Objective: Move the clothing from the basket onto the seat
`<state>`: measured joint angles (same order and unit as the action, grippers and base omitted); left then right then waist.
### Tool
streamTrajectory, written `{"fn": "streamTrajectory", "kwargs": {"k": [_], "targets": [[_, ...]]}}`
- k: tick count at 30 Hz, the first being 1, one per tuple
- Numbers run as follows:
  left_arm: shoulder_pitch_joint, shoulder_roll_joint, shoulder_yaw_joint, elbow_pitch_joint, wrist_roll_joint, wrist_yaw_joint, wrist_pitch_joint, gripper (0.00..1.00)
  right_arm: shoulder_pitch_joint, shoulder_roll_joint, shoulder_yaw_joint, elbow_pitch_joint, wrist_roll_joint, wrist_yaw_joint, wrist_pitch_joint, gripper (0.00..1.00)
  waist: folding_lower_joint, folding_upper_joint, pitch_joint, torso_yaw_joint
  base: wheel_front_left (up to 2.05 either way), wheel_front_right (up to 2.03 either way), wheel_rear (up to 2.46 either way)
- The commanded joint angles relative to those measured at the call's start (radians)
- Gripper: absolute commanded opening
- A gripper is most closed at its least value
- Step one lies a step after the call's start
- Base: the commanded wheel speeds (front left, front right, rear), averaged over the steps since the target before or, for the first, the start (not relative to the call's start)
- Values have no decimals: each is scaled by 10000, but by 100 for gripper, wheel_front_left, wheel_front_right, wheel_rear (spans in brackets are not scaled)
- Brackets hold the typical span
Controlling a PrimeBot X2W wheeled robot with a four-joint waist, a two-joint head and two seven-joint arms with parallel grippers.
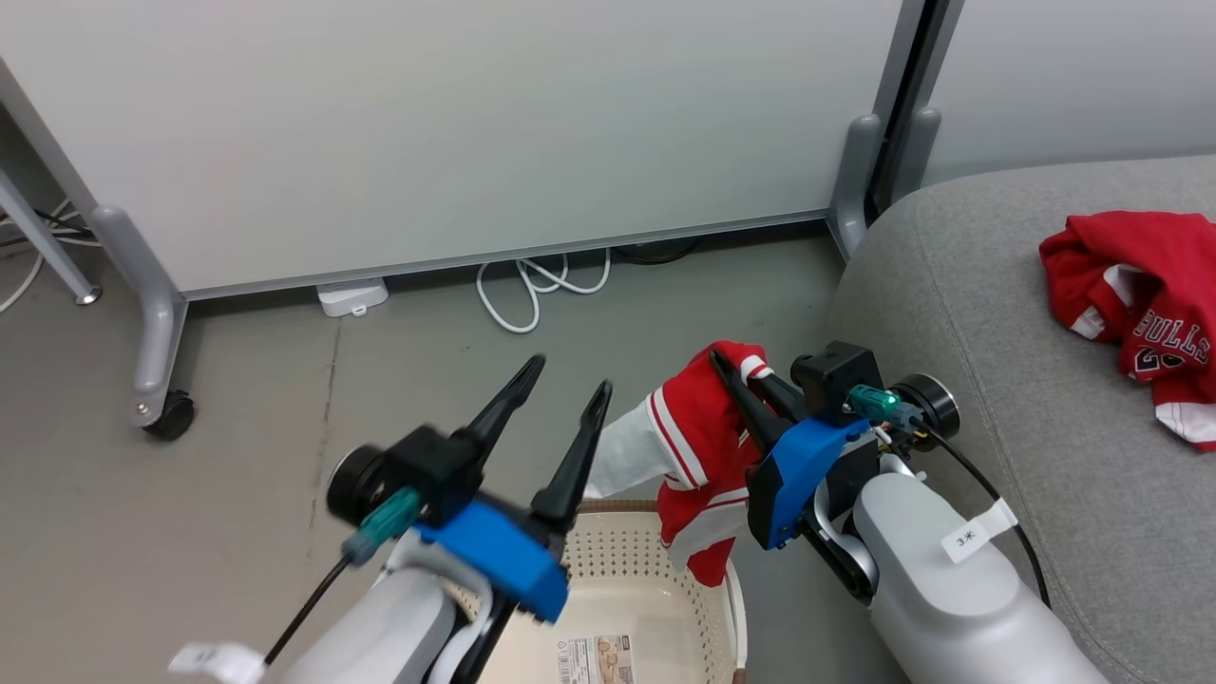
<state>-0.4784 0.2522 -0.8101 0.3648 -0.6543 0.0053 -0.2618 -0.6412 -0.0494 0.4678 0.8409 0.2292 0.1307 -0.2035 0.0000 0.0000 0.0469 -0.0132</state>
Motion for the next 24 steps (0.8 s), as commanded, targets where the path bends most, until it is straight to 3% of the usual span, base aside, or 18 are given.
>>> {"fn": "streamTrajectory", "kwargs": {"k": [1,7,13,24], "targets": [[716,264,530,-494,474,-33,-41,100,-147,-19,-6,-130,-63,1,-54,0,0,0,28,-94,0,0,0],[2562,473,1969,-1578,1587,-255,-43,100,14,-19,-81,-288,-162,1,-14,0,0,0,12,-273,0,0,0],[3850,139,3343,-2052,2279,-611,-45,100,187,-19,-224,-380,-291,3,22,0,0,0,-55,-406,0,0,0],[4328,-588,4333,-2044,3198,-1221,-45,100,289,-19,-330,-762,-375,1,160,0,0,0,0,-1009,0,0,0]]}}
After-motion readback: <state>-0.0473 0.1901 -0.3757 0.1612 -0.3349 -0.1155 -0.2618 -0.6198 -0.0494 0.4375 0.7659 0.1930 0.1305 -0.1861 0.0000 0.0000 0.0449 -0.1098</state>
